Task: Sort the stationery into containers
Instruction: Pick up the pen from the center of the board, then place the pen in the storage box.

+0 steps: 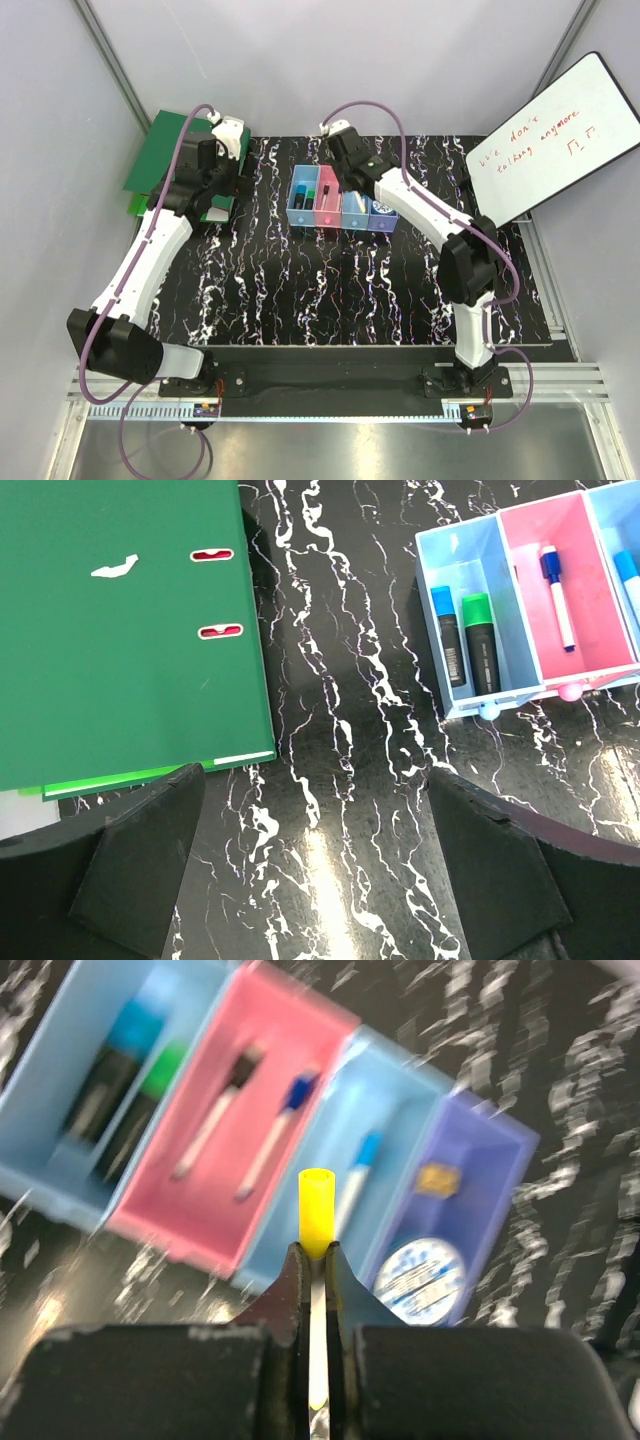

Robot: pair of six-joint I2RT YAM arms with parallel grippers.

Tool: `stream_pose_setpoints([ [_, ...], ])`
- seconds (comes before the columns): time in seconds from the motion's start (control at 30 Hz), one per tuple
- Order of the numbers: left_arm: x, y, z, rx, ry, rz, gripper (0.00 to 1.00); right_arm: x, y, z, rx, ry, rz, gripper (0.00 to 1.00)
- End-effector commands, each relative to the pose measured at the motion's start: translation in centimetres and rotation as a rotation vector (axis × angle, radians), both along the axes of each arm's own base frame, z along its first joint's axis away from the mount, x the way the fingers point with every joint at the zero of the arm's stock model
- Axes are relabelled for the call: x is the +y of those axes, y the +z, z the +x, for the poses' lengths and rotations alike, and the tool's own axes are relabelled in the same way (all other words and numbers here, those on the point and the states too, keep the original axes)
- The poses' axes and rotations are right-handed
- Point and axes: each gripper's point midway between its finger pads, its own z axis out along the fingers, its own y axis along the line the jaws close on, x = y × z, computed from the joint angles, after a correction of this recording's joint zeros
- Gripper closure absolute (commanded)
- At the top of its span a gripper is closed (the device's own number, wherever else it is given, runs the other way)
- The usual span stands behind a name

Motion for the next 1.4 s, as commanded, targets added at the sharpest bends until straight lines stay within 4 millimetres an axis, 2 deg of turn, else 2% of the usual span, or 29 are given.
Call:
stream_pose_setpoints([
  [0.0, -0.6, 2.5, 0.3, -0.075, -0.036, -0.021, 0.01, -4.0, 3.9, 5.9, -0.184, -0.154, -0.06, 1.0],
  [0.13, -0.3, 2.7, 0.2, -0.075, -0.035, -0.003, 0.01, -5.2, 3.2, 8.1, -0.197, -0.188, -0.079, 1.0],
  [0.33, -0.2, 2.9, 0.3, -0.078, -0.033, 0.003, 0.01, -4.0, 1.7, 8.9, -0.174, -0.169, -0.044, 1.0],
  [0.57, -0.2, 3.0, 0.3, -0.077, -0.039, 0.01, 0.01, -2.6, 0.4, 9.1, -0.147, -0.154, -0.015, 1.0],
  [1.0, 0.0, 3.3, -0.1, -0.075, -0.049, 0.027, 0.01, -0.5, -5.6, 8.3, -0.033, -0.135, -0.017, 1.0],
  [1.17, 0.1, 3.5, -0.3, -0.08, -0.052, 0.035, 0.01, -0.7, -7.4, 8.1, -0.006, -0.136, -0.038, 1.0],
  [1.2, 0.1, 3.6, -0.3, -0.08, -0.051, 0.036, 0.01, -0.6, -7.6, 8.0, -0.003, -0.136, -0.039, 0.99],
  [1.27, 0.2, 3.6, -0.4, -0.08, -0.052, 0.037, 0.01, -0.6, -8.2, 7.6, 0.012, -0.13, -0.044, 0.86],
  [1.37, 0.1, 3.4, -0.4, -0.077, -0.053, 0.038, 0.01, -0.5, -8.5, 7.4, 0.02, -0.124, -0.045, 0.75],
])
